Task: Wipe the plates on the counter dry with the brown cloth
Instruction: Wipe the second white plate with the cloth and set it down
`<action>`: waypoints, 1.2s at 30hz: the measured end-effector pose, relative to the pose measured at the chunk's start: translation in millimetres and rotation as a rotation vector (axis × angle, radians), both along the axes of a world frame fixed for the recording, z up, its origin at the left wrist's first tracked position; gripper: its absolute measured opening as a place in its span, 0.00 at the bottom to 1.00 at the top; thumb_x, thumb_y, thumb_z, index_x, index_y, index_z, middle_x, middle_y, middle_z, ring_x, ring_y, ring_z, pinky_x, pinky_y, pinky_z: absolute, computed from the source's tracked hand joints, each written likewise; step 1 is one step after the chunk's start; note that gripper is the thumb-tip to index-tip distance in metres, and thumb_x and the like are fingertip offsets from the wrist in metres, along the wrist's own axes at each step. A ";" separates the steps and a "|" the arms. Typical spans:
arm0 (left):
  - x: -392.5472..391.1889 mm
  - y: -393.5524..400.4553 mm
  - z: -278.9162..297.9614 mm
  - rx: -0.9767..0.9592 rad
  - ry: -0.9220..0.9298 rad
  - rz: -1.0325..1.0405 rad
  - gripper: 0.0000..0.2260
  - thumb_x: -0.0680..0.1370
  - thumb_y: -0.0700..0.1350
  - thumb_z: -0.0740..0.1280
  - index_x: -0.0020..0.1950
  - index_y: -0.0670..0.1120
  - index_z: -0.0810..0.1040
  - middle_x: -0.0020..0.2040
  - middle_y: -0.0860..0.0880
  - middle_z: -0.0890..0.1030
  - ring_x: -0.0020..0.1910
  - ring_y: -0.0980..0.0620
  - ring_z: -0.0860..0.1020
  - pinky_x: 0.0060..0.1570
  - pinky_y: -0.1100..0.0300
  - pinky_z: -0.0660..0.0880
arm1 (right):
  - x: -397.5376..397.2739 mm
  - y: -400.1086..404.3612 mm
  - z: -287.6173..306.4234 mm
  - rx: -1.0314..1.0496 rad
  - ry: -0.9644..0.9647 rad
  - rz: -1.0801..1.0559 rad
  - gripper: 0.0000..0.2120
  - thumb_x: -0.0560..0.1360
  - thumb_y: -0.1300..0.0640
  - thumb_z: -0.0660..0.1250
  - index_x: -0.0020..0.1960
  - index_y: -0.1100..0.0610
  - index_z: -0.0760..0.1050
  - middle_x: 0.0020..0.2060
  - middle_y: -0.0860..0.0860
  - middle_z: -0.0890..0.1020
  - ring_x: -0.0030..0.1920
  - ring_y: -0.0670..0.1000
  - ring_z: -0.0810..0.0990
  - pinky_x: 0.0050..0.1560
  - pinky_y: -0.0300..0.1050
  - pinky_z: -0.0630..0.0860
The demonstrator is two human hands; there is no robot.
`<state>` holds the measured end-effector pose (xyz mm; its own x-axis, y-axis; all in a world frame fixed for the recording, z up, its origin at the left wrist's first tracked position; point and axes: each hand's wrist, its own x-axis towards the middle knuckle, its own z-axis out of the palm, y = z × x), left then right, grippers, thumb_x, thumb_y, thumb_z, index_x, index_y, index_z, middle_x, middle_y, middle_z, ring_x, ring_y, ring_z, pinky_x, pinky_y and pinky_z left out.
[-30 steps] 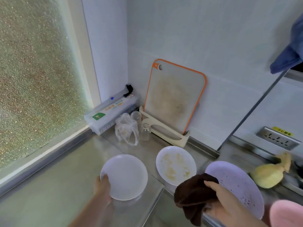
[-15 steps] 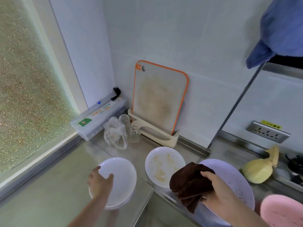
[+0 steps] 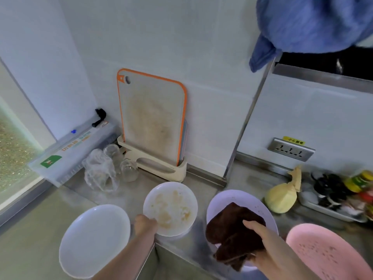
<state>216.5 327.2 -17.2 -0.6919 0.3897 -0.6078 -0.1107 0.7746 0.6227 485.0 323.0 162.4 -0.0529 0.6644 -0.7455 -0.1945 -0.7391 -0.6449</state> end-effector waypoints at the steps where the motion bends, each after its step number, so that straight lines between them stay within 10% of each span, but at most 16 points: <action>1: -0.7 1.2 -0.7 0.003 -0.007 0.024 0.17 0.75 0.34 0.65 0.64 0.33 0.72 0.60 0.32 0.78 0.59 0.34 0.77 0.56 0.46 0.77 | 4.6 0.2 -2.2 0.017 -0.002 -0.007 0.11 0.75 0.64 0.66 0.57 0.64 0.75 0.51 0.65 0.82 0.51 0.64 0.79 0.57 0.62 0.74; 5: 4.5 3.3 8.0 0.119 -0.075 0.068 0.15 0.76 0.33 0.58 0.61 0.39 0.73 0.51 0.38 0.77 0.52 0.37 0.77 0.51 0.44 0.80 | 12.6 -4.2 -4.0 0.054 -0.027 -0.021 0.14 0.77 0.63 0.64 0.61 0.64 0.73 0.51 0.66 0.82 0.54 0.65 0.79 0.58 0.65 0.74; 9: -0.3 -4.9 34.0 0.216 -0.128 0.011 0.15 0.78 0.35 0.54 0.63 0.42 0.68 0.55 0.41 0.74 0.55 0.37 0.76 0.51 0.43 0.80 | 6.8 -5.9 14.6 0.176 -0.113 0.098 0.18 0.80 0.63 0.59 0.39 0.69 0.81 0.32 0.66 0.83 0.39 0.66 0.79 0.44 0.62 0.74; 11: -9.0 -15.4 54.3 0.275 -0.135 -0.038 0.14 0.79 0.36 0.54 0.63 0.42 0.67 0.54 0.41 0.75 0.53 0.37 0.77 0.41 0.49 0.80 | -2.0 -5.8 26.4 0.283 -0.217 0.119 0.10 0.79 0.59 0.62 0.48 0.63 0.80 0.34 0.63 0.85 0.43 0.64 0.81 0.52 0.64 0.75; 16: -23.1 -55.2 136.7 0.492 -0.171 -0.145 0.11 0.82 0.43 0.55 0.60 0.43 0.73 0.56 0.39 0.81 0.52 0.38 0.82 0.48 0.40 0.82 | -46.1 -10.4 75.7 0.688 -0.375 0.286 0.09 0.80 0.56 0.61 0.46 0.56 0.78 0.33 0.57 0.84 0.33 0.51 0.80 0.32 0.35 0.75; 23: -28.9 -113.0 245.2 0.698 -0.164 -0.326 0.11 0.83 0.44 0.56 0.58 0.41 0.74 0.54 0.33 0.80 0.48 0.43 0.81 0.45 0.51 0.82 | -144.1 -39.5 85.9 1.125 -0.815 0.543 0.20 0.79 0.43 0.55 0.70 0.43 0.67 0.67 0.44 0.71 0.69 0.52 0.66 0.67 0.53 0.64; 26: -34.6 -135.7 279.9 0.787 -0.119 -0.367 0.11 0.84 0.45 0.56 0.61 0.46 0.76 0.56 0.39 0.83 0.52 0.43 0.83 0.52 0.49 0.82 | -169.0 -50.4 96.5 1.276 -1.163 0.569 0.22 0.75 0.38 0.55 0.69 0.31 0.61 0.71 0.45 0.67 0.67 0.54 0.64 0.60 0.62 0.69; 30: -47.1 -154.5 311.9 0.826 -0.011 -0.376 0.11 0.84 0.46 0.57 0.59 0.44 0.76 0.53 0.38 0.83 0.47 0.47 0.83 0.48 0.54 0.81 | -186.9 -58.4 118.0 1.348 -1.200 0.685 0.28 0.70 0.44 0.66 0.66 0.28 0.61 0.66 0.49 0.69 0.60 0.57 0.67 0.49 0.63 0.74; 36: -61.3 -170.5 331.7 0.841 0.026 -0.326 0.13 0.84 0.48 0.56 0.58 0.46 0.78 0.51 0.44 0.85 0.45 0.52 0.82 0.38 0.61 0.79 | -185.1 -94.7 139.7 1.568 -1.185 0.902 0.26 0.67 0.46 0.55 0.63 0.31 0.68 0.60 0.47 0.77 0.53 0.58 0.78 0.42 0.58 0.78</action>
<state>155.1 156.8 314.5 -0.4787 0.8777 -0.0191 0.0564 0.0524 0.9970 299.8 228.3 302.1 -0.6669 0.6690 0.3280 0.6521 0.7371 -0.1775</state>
